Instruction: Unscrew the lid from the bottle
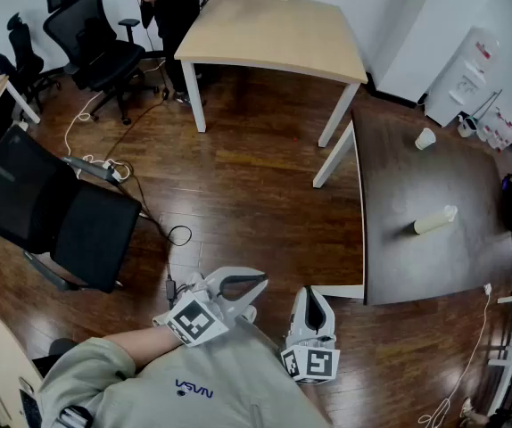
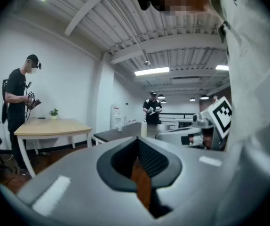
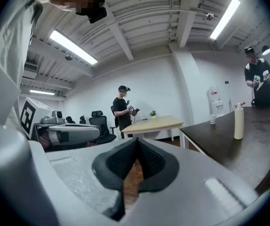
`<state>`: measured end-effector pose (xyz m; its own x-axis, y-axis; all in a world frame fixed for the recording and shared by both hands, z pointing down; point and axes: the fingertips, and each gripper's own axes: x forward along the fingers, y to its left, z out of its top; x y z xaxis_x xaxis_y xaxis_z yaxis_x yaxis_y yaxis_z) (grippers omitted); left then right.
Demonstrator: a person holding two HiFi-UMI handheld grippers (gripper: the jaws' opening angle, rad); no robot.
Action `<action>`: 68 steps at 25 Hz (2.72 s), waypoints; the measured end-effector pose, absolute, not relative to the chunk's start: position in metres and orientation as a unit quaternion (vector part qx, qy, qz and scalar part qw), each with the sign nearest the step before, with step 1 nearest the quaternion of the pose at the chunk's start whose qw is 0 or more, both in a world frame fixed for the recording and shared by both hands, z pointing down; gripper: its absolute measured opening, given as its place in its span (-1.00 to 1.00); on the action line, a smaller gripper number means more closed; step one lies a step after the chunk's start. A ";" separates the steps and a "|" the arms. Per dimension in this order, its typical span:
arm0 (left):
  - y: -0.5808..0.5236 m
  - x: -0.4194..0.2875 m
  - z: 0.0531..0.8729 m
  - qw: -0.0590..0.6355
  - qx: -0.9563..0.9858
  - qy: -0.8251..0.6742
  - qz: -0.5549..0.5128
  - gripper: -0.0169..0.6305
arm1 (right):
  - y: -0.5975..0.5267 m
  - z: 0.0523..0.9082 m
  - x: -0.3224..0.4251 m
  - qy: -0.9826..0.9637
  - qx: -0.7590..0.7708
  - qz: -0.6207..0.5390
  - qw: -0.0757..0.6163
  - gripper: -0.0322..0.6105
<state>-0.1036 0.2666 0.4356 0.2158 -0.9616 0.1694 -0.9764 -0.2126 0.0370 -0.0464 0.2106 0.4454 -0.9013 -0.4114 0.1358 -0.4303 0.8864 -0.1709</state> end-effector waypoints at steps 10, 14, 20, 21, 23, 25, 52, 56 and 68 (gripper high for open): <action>0.208 -0.092 0.447 0.054 0.823 -0.564 0.050 -0.94 | 0.162 0.449 -0.032 -0.956 0.271 0.089 0.067 -0.90; 0.171 -0.114 0.440 0.056 0.830 -0.554 0.019 -0.94 | 0.132 0.453 -0.048 -0.949 0.295 0.083 0.077 -0.91; 0.113 -0.135 0.418 0.068 0.870 -0.489 -0.009 -0.94 | 0.090 0.428 -0.076 -0.927 0.356 0.075 0.089 -0.90; 0.107 -0.137 0.414 0.070 0.876 -0.478 -0.015 -0.94 | 0.084 0.424 -0.076 -0.921 0.370 0.075 0.092 -0.90; 0.097 -0.145 0.410 0.079 0.884 -0.461 -0.029 -0.94 | 0.074 0.418 -0.077 -0.908 0.400 0.077 0.095 -0.90; 0.093 -0.158 0.408 0.084 0.889 -0.449 -0.040 -0.94 | 0.070 0.421 -0.080 -0.896 0.426 0.077 0.100 -0.91; -0.080 -0.078 0.412 0.060 0.909 -0.411 0.038 -0.94 | -0.108 0.460 0.028 -0.850 0.510 0.078 0.101 -0.79; -0.092 -0.065 0.431 0.062 0.920 -0.382 0.056 -0.75 | -0.134 0.489 0.060 -0.828 0.541 0.094 0.118 -0.54; -0.109 -0.060 0.443 0.076 0.927 -0.356 0.092 -0.70 | -0.200 0.566 0.093 -0.799 0.570 0.112 0.157 0.12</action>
<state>-0.0600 -0.1092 0.4431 0.7296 -0.6455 0.2256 -0.6737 -0.7352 0.0753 0.0930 -0.1999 0.5662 -0.3008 -0.8750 0.3793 -0.9456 0.3253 0.0005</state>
